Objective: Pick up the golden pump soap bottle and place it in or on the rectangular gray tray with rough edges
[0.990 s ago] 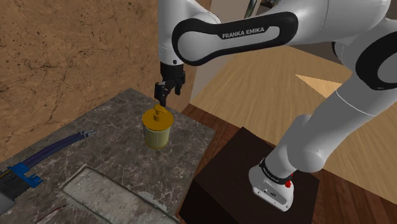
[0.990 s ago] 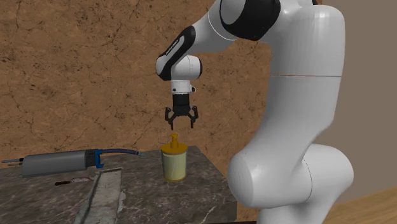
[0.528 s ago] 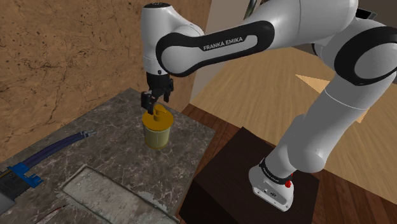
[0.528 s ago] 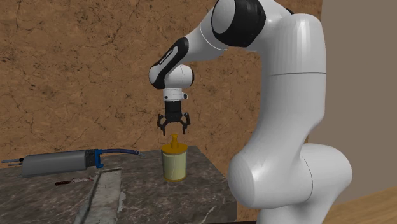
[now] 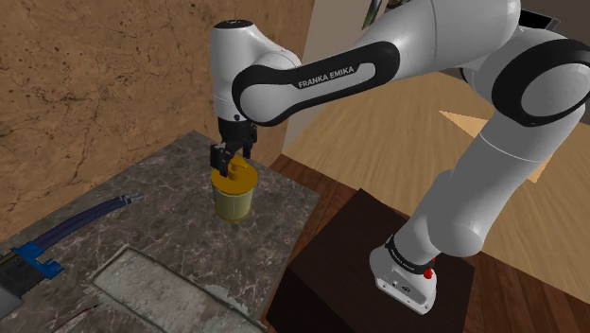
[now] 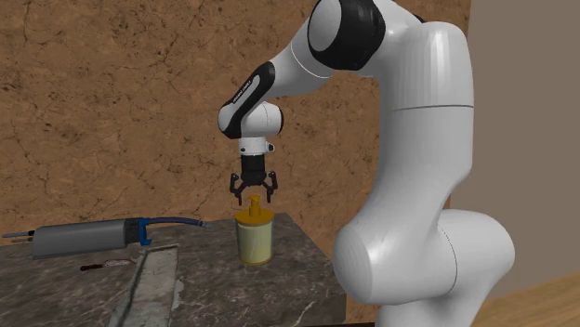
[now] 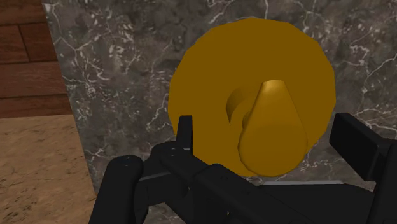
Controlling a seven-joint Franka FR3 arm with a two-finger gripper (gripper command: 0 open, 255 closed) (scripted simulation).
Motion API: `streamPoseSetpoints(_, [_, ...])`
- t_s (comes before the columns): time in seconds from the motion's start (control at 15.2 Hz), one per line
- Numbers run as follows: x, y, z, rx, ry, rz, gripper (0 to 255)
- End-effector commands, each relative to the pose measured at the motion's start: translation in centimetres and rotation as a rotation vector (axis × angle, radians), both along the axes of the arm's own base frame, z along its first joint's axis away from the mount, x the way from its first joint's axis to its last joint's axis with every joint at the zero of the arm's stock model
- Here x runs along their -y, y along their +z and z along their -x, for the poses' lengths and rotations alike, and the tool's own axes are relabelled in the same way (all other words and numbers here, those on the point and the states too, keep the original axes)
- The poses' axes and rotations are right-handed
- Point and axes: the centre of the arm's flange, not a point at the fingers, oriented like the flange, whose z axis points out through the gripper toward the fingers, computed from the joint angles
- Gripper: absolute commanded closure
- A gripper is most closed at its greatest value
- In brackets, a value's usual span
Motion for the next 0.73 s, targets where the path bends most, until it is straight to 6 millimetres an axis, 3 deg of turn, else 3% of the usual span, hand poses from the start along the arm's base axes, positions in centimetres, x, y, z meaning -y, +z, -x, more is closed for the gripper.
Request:
streamPoseSetpoints(0.0, [0.0, -0.02, 0.0, 0.0, 0.0, 0.0, 0])
streamPoseSetpoints(0.13, [0.0, -0.02, 0.0, 0.0, 0.0, 0.0, 0])
streamPoseSetpoints(0.2, [0.0, -0.02, 0.0, 0.0, 0.0, 0.0, 255])
streamPoseSetpoints(0.66, [-0.01, -0.03, -0.01, 0.0, 0.0, 0.0, 255])
